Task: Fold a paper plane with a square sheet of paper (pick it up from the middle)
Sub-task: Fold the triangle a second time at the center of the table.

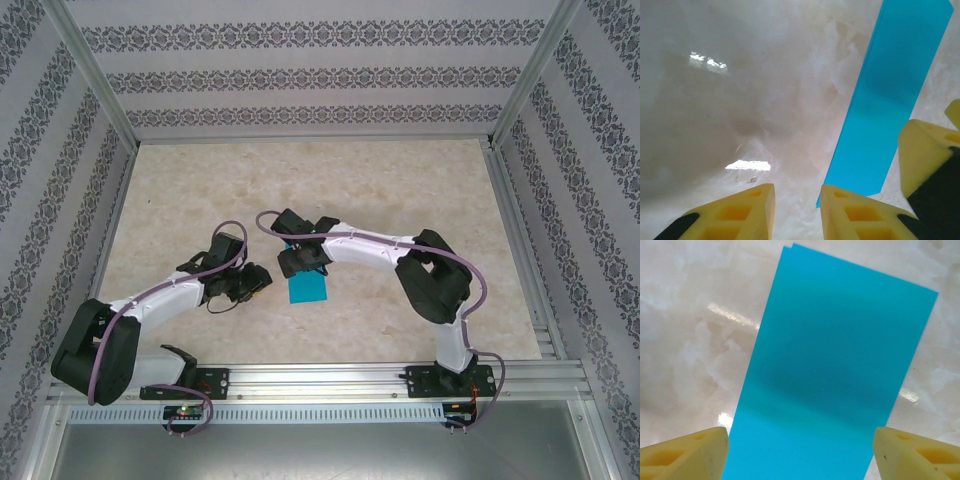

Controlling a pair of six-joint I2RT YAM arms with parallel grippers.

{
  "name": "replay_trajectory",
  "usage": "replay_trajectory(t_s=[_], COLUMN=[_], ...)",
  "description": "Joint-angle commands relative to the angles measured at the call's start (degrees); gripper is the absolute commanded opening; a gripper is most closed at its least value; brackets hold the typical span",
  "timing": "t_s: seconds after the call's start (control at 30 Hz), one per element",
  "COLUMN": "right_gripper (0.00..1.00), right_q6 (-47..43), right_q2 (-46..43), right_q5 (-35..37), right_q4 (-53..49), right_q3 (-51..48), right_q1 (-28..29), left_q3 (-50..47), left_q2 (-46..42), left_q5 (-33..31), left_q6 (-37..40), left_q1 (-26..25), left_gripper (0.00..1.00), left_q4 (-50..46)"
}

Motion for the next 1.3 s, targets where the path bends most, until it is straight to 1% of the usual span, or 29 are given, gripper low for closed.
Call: replay_trajectory(t_s=[0.0,0.1,0.27,0.43,0.7,0.9,0.97,1.1,1.27], right_gripper=[0.80,0.84,0.88,0.87,0.77,0.67,0.66,0.64,0.62], right_q6=[-1.61,-1.99,-1.85,-1.27,-0.71,-0.43,-0.25,0.27,0.63], right_q2=[1.97,2.81,5.09,6.95,8.79,9.08,8.86,7.43,4.92], right_q5=[-1.85,-3.46,-4.20,-4.35,-2.01,-1.82,-2.11,-6.15,-13.91], right_q4=[-1.43,-1.55,-2.50,-3.07,-4.70,-4.06,-3.52,-0.15,6.01], right_q3=[1.37,1.32,1.93,2.14,1.20,0.26,-0.11,-2.64,-7.38], right_q1=[0.81,1.01,0.97,0.74,0.26,0.07,-0.11,-1.42,-4.15], left_q3=[-0.70,-0.79,-0.94,-0.83,-0.36,-0.24,-0.09,-0.11,0.13], left_q2=[-0.81,-0.82,-0.80,-0.56,-0.15,-0.10,-0.10,0.13,0.21], left_q5=[-0.07,-0.20,-0.03,0.03,0.14,0.29,0.53,2.43,7.39], left_q6=[1.97,2.26,2.67,3.00,3.38,3.42,3.49,3.81,4.17], left_q1=[1.15,1.92,2.61,2.70,2.72,2.68,2.70,2.74,2.60], left_gripper=[0.30,0.30,0.30,0.30,0.31,0.31,0.31,0.31,0.31], left_q4=[-2.37,-2.74,-2.82,-3.06,-3.26,-3.35,-3.26,-1.70,3.55])
